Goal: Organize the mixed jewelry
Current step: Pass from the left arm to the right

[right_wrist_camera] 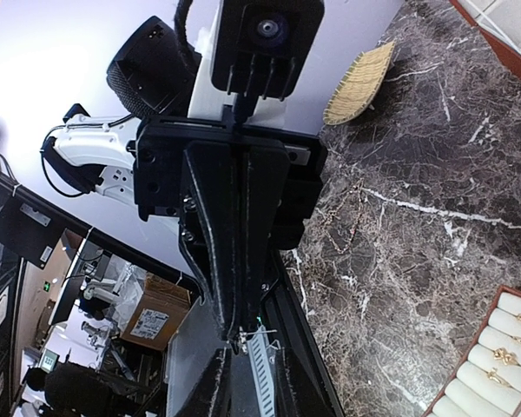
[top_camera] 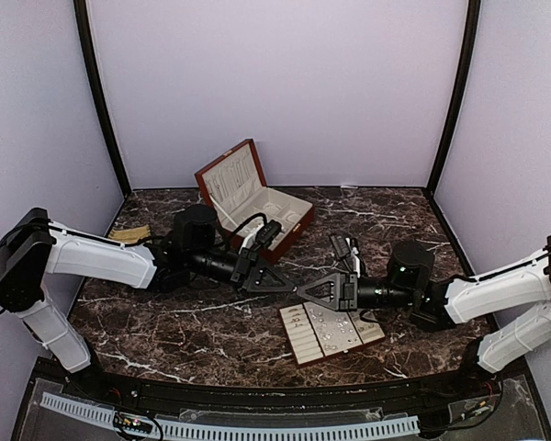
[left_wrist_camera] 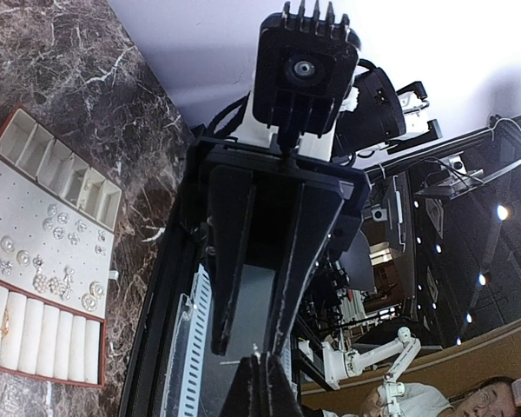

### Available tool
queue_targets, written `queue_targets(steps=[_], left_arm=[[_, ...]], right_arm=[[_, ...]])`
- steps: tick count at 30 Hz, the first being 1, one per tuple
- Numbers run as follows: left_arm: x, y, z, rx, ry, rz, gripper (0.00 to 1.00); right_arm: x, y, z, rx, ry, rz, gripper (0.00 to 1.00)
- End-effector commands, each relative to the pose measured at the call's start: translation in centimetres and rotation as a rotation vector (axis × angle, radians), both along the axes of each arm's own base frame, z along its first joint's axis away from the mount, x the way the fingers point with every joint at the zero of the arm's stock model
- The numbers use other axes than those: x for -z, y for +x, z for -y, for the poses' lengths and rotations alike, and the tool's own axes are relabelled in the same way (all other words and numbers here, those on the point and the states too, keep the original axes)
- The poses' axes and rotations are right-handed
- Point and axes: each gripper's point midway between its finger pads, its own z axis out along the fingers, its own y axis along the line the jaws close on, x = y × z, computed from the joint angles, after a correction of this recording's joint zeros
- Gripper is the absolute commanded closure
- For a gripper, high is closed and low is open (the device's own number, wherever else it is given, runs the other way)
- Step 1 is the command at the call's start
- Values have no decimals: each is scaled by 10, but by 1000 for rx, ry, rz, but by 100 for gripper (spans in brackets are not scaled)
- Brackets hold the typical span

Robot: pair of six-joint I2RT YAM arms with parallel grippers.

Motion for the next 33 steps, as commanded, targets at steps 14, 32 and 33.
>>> queue_targets(steps=[14,32,33], left_arm=[[-14,-6,-4,27,-42,35,100],[10,21,-19,-101,107,156,53],[10,24,-21,-106,110,165,52]], right_arm=[[-26,3,-10,-3,90,22,93],[17,21,21,210,-9,-156,100],[25,22,25,234,-30,-178,100]])
